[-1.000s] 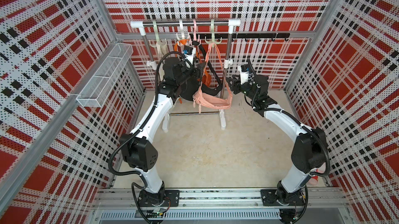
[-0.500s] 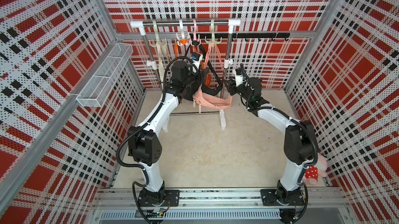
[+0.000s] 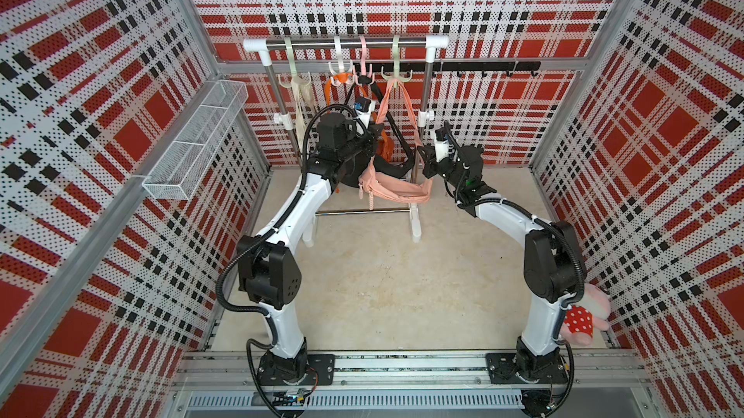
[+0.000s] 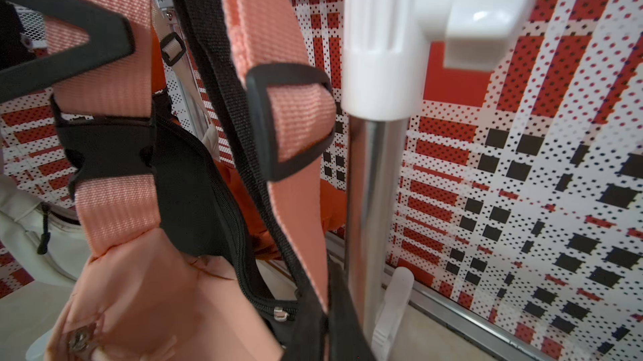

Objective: Take the bag off the hook
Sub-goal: Pick up the bag from the hook.

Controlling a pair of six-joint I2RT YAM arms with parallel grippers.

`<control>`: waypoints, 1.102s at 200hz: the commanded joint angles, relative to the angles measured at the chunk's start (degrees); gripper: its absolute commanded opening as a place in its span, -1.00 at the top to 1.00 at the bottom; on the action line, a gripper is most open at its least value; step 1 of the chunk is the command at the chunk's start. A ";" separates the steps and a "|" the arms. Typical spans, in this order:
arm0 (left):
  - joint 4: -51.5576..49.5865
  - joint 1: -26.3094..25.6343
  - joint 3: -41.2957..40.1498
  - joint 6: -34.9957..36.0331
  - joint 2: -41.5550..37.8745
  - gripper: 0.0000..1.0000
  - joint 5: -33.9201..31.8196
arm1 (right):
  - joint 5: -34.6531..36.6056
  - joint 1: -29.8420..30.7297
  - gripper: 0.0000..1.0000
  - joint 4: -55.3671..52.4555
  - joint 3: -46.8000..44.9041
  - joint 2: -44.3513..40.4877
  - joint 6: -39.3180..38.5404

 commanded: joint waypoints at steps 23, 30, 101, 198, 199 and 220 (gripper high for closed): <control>3.03 1.28 -1.98 -2.18 -2.22 0.43 2.00 | 1.88 0.37 0.79 2.86 -1.74 -2.96 -0.40; 3.11 1.33 -2.61 -2.12 -2.39 0.23 2.04 | 1.80 0.37 0.57 2.52 -1.74 -2.72 -0.16; 2.86 1.13 -7.60 -0.10 -4.22 -0.13 1.87 | 3.35 0.38 0.04 5.10 -8.13 -1.65 2.37; 5.05 3.94 -7.59 -3.31 -4.39 0.73 3.28 | 4.70 0.25 1.00 6.14 -10.43 -3.56 2.67; 5.05 3.90 -7.52 -3.35 -4.40 0.74 3.28 | 4.70 0.22 1.00 6.05 -10.35 -3.56 2.67; 4.45 3.97 -5.91 -3.68 -4.48 0.87 2.28 | 5.02 0.19 1.00 3.03 -8.35 -5.19 2.26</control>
